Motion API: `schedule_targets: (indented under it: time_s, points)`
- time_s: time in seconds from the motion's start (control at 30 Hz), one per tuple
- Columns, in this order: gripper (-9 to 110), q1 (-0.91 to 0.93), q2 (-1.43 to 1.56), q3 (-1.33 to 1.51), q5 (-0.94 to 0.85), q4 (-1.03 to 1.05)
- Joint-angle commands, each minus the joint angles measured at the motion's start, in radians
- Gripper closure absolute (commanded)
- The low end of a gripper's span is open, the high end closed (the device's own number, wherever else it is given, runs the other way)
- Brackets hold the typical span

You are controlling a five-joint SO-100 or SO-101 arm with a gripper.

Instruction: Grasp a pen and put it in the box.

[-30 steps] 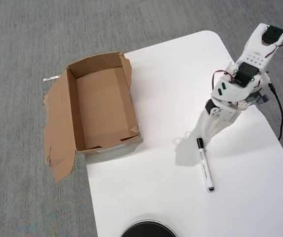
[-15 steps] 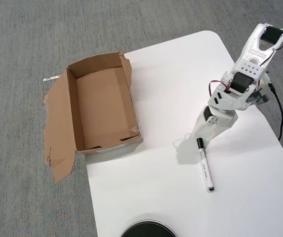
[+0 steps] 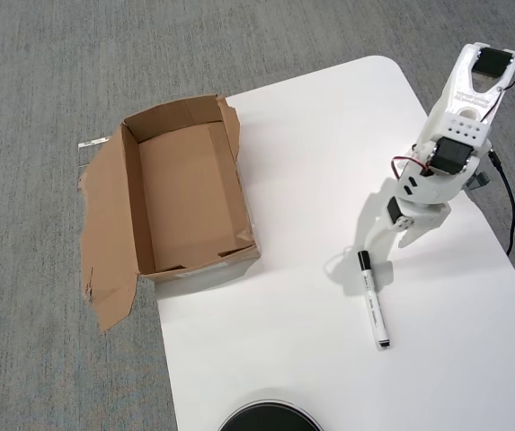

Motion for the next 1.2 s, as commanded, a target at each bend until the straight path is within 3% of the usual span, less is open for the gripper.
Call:
schedule_targets:
  time_s: [0.0,0.17,0.47,0.73,1.17]
  points:
    - [77,-0.013,-0.002,-0.027,-0.010,0.037]
    - [77,-0.013,-0.037,-0.116,-0.013,0.040]
    - [77,-0.016,-0.370,-0.472,-0.015,0.063]
    - [77,-0.004,-0.400,-0.486,-0.015,0.393]
    - [77,-0.013,-0.611,-0.640,-0.013,0.426]
